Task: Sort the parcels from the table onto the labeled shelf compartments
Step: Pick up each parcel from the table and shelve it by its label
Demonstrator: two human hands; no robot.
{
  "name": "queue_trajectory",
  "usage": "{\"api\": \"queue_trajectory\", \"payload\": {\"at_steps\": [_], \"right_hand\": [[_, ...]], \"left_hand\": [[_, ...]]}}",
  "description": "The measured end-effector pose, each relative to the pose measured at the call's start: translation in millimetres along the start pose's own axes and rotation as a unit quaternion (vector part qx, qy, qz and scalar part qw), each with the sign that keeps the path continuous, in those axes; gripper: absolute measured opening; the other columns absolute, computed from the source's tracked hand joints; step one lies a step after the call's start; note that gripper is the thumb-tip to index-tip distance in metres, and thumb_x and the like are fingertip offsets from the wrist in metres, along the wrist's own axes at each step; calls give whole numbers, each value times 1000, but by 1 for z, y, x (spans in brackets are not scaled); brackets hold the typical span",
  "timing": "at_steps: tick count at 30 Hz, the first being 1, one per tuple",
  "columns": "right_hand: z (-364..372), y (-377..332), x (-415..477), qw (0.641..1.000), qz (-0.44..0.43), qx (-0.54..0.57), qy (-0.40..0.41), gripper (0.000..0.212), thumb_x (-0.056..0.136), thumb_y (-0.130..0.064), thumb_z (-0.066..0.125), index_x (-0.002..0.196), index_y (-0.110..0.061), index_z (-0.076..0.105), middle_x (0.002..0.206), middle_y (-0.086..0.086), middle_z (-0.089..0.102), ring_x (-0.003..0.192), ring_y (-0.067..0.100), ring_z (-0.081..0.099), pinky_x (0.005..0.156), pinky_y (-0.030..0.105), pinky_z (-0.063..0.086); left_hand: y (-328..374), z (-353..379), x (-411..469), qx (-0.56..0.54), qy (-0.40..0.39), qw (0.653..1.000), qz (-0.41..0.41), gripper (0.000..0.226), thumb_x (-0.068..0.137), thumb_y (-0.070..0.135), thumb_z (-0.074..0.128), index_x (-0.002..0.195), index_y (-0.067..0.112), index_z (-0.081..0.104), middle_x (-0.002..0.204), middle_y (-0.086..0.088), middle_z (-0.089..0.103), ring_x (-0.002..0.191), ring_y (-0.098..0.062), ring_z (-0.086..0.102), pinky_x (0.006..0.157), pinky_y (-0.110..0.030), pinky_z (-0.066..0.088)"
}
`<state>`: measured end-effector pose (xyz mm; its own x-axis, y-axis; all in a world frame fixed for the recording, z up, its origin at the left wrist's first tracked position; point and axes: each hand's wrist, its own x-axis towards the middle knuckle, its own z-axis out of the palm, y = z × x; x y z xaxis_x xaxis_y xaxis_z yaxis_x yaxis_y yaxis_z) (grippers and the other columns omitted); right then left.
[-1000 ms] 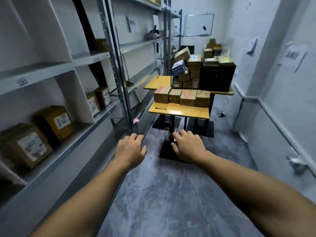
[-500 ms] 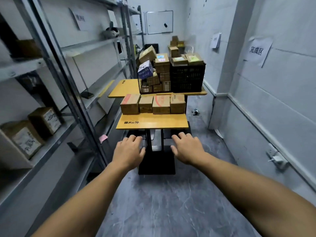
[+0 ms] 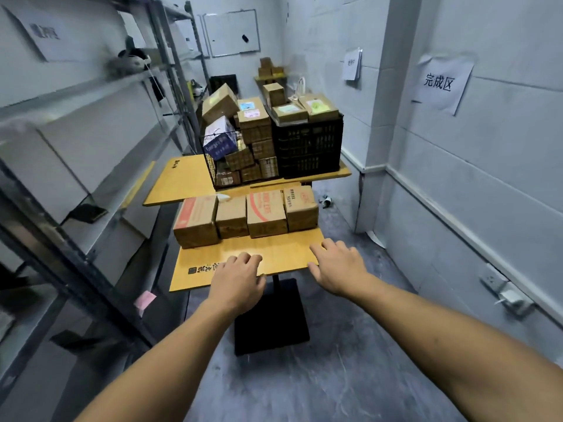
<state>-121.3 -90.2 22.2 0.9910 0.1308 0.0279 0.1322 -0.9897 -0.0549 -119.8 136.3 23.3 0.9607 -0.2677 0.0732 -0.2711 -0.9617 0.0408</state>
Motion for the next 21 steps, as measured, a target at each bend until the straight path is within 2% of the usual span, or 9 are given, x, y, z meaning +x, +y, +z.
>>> {"api": "queue_trajectory", "payload": {"at_steps": [9, 14, 21], "right_hand": [[34, 56, 158, 1000, -1, 9, -30, 40, 102, -47, 38, 132, -21, 45, 129, 9, 52, 118, 35, 50, 92, 46, 43], [52, 92, 251, 997, 5, 49, -58, 46, 101, -47, 39, 141, -22, 40, 139, 7, 48, 120, 33, 49, 95, 47, 42], [82, 127, 343, 990, 10, 98, -101, 46, 100, -47, 40, 141, -26, 39, 130, 7, 48, 116, 31, 49, 95, 46, 46]], "left_hand": [[-5, 34, 167, 1, -22, 1000, -17, 47, 96, 47, 40, 138, 25, 42, 139, -1, 50, 124, -25, 47, 99, -40, 40], [7, 61, 266, -11, -50, 998, -29, 43, 96, 46, 40, 134, 26, 43, 138, 0, 50, 123, -26, 47, 98, -41, 40], [19, 95, 353, -53, -79, 992, -77, 47, 96, 46, 39, 139, 29, 38, 138, 0, 49, 123, -25, 48, 101, -41, 38]]}}
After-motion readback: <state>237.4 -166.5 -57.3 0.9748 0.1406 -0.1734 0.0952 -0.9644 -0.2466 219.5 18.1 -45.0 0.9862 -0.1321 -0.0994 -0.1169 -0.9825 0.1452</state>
